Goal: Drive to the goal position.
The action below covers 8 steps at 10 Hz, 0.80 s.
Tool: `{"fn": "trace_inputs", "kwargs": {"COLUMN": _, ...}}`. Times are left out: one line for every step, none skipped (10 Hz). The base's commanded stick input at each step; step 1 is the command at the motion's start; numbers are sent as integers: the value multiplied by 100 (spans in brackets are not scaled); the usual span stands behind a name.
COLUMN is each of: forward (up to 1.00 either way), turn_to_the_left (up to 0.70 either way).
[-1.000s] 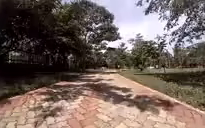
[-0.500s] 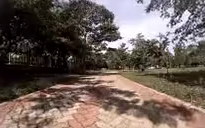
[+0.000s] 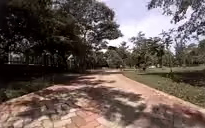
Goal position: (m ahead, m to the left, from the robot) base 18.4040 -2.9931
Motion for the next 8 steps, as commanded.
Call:
{"fn": "trace_inputs", "kwargs": {"forward": 70, "turn_to_the_left": 0}}
{"fn": "trace_inputs", "kwargs": {"forward": 70, "turn_to_the_left": 0}}
{"fn": "trace_inputs", "kwargs": {"forward": 70, "turn_to_the_left": 0}}
{"fn": "trace_inputs", "kwargs": {"forward": 70, "turn_to_the_left": 0}}
{"fn": "trace_inputs", "kwargs": {"forward": 70, "turn_to_the_left": 0}}
{"fn": "trace_inputs", "kwargs": {"forward": 70, "turn_to_the_left": 0}}
{"fn": "trace_inputs", "kwargs": {"forward": 70, "turn_to_the_left": 0}}
{"fn": "trace_inputs", "kwargs": {"forward": 70, "turn_to_the_left": 0}}
